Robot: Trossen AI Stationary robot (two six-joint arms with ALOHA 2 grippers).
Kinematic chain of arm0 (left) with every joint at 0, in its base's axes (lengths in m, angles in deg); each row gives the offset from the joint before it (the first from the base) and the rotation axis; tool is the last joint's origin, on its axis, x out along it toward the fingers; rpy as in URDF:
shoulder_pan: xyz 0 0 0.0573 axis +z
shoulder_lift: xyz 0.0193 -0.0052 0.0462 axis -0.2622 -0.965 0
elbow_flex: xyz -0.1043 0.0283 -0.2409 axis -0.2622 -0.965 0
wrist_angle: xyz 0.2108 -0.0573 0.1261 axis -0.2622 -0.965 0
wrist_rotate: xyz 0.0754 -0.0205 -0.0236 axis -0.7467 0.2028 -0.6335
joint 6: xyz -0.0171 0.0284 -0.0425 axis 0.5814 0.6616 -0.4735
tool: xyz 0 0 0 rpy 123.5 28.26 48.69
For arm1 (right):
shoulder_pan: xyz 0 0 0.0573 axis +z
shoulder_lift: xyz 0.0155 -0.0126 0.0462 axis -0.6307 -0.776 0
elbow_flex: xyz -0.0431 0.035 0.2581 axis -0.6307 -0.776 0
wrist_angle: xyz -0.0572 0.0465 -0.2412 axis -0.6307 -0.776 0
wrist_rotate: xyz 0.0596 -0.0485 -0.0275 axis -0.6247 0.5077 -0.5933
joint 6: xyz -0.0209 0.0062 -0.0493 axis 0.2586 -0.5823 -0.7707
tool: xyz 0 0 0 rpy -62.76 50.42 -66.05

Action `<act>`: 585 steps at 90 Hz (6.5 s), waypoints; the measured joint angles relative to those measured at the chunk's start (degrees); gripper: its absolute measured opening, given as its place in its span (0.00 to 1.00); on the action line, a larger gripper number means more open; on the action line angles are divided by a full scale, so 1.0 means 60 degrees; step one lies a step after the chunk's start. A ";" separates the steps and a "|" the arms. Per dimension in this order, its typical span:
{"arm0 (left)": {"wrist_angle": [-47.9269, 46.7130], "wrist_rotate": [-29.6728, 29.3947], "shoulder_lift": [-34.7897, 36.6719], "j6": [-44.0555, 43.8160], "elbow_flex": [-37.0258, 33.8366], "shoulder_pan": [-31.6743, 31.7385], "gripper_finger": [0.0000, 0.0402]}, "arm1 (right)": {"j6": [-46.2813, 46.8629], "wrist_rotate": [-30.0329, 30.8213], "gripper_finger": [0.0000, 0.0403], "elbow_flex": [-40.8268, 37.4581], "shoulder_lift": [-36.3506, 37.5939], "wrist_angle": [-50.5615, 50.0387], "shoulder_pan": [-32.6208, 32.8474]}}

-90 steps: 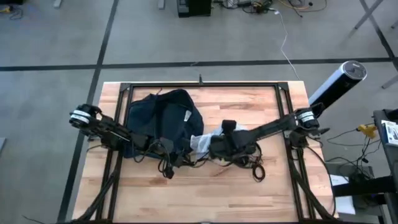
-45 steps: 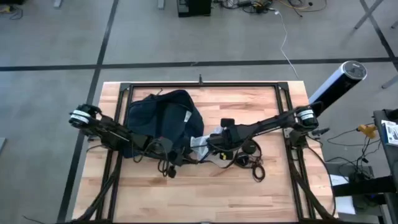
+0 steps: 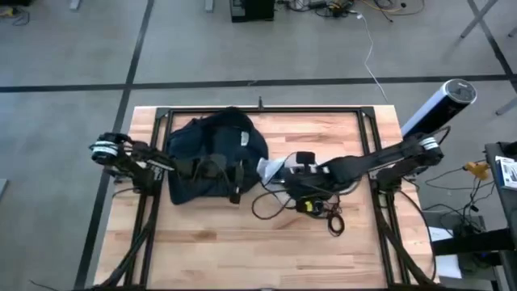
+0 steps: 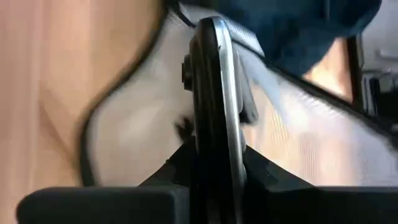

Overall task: Unpack backpack
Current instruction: Remove the white calculator from the white zipper pouch, then remove the black hand fan from the white zipper pouch

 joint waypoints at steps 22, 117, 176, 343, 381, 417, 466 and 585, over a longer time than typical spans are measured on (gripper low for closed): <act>0.0027 0.0067 -0.0004 -0.0161 -0.0008 0.0172 0.00 | -0.0414 -0.0082 0.12 -0.0214 0.1265 0.1532 0.1727; 0.0022 0.0105 -0.0015 -0.1195 0.0048 0.0128 0.00 | 0.2074 0.0829 0.20 -0.2577 -0.1899 0.4162 0.3811; -0.0095 0.0074 -0.0018 -0.1499 0.0039 0.0092 0.00 | 0.1435 0.0491 0.36 -0.2170 -0.1840 0.4578 0.3720; -0.0335 0.0692 -0.0018 0.0096 0.0035 -0.1514 0.00 | 0.7669 0.5319 0.72 -0.6082 -0.1746 0.8546 -0.0084; 0.0389 0.2643 0.0013 0.0746 0.0043 -0.1525 0.00 | 0.4882 0.4588 0.73 -0.6188 -0.1630 0.8536 -0.0828; 0.0465 0.1676 0.0375 0.0777 0.0057 -0.1530 0.02 | 0.1831 0.3337 0.71 -0.7343 -0.0675 0.9271 -0.1009; 0.0512 0.1707 -0.0995 -0.0562 0.0223 0.2449 0.03 | -0.0940 -0.0598 0.71 -0.7825 0.0968 1.0069 -0.3111; 0.0901 0.3477 -0.5391 -0.1039 0.3529 0.2653 0.03 | -0.2765 -0.3431 0.75 -0.4724 0.0349 0.4437 -0.4495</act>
